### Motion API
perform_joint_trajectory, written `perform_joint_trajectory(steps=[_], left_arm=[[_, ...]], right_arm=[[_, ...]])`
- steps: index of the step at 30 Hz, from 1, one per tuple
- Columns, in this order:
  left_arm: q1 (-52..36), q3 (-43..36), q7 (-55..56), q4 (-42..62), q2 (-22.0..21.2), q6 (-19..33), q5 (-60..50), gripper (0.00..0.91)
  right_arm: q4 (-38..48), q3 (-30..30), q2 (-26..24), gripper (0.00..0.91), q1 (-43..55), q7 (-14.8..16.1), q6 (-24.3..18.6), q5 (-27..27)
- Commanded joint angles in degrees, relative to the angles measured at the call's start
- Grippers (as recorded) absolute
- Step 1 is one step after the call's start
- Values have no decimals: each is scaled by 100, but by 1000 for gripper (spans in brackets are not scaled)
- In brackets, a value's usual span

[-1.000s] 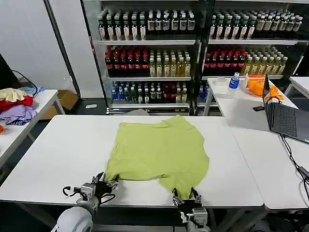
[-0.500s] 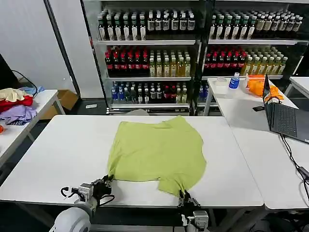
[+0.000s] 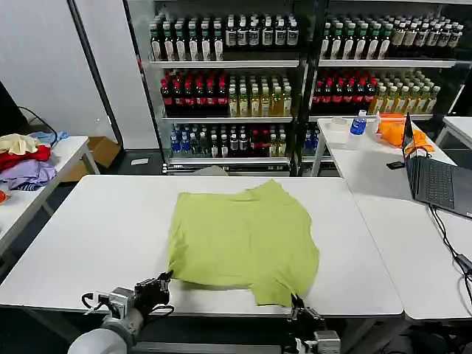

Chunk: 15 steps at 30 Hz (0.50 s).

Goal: Fold and organize the clothes.

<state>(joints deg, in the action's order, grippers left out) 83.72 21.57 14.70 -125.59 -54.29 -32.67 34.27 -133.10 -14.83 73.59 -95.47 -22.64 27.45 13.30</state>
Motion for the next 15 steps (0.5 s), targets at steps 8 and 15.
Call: perform_joint_trajectory(steps=[8, 15], left_arm=[[-167, 34, -158, -23, 1, 145, 13, 20], [-772, -181, -193, 550, 29, 241, 89, 20]], right_arm=[[75, -551, -321, 0, 715, 339, -86, -31], [642, -552, -428, 0, 1531, 345, 27, 148]])
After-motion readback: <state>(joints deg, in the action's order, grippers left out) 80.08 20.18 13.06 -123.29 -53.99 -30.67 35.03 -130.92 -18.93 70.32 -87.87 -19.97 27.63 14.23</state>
